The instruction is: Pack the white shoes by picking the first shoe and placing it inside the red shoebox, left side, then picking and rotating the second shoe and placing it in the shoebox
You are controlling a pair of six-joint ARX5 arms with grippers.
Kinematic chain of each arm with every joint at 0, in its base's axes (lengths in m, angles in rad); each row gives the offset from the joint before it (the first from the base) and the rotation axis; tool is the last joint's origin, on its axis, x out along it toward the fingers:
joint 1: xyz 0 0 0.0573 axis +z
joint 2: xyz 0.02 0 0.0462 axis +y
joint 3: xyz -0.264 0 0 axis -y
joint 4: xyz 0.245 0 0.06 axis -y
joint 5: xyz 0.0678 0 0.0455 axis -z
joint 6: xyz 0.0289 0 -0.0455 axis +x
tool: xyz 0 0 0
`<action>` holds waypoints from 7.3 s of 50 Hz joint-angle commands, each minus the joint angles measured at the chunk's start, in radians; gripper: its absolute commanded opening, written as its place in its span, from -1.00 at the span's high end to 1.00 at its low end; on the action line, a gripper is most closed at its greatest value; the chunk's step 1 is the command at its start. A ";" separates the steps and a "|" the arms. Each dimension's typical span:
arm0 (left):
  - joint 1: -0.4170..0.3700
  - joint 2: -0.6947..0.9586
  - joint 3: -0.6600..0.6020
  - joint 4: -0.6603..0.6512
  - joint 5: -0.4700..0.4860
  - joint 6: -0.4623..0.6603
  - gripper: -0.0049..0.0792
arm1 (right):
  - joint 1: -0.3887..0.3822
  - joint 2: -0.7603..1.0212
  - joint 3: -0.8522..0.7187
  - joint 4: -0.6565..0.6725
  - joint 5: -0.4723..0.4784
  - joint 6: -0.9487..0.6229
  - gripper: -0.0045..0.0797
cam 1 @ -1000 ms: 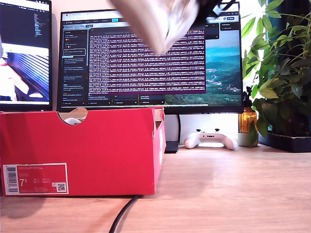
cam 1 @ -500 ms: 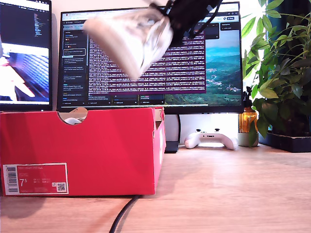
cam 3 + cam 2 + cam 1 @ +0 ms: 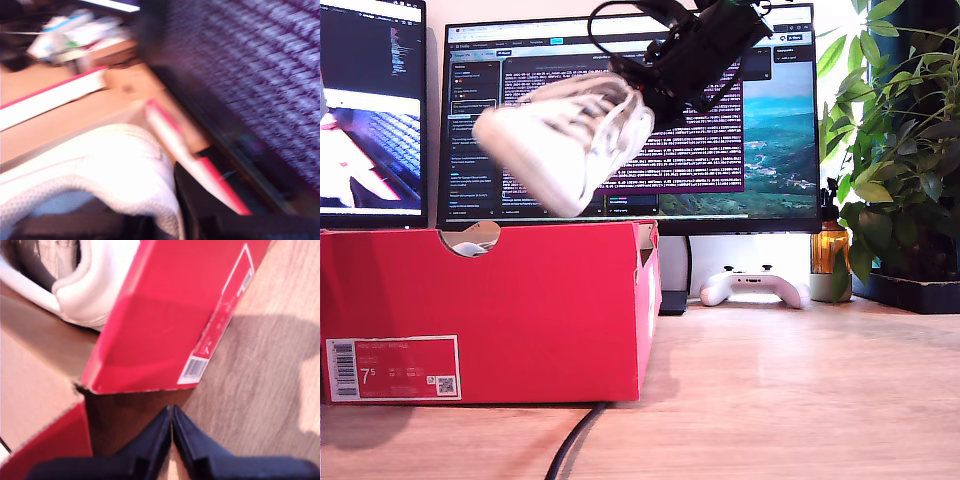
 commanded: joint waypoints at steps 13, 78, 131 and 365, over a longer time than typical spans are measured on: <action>-0.002 0.004 -0.003 0.007 0.003 0.000 0.93 | 0.012 0.060 0.034 0.010 0.053 0.005 0.92; -0.002 0.004 -0.003 0.010 0.003 0.000 0.93 | 0.220 0.071 0.034 -0.154 0.678 -0.195 0.26; -0.002 0.003 -0.003 -0.006 0.106 -0.167 0.93 | 0.257 0.071 0.177 -0.428 0.677 -0.107 0.90; 0.299 -0.268 -0.362 0.798 0.210 -0.830 0.93 | -0.421 -0.806 -1.678 0.978 0.545 0.269 0.90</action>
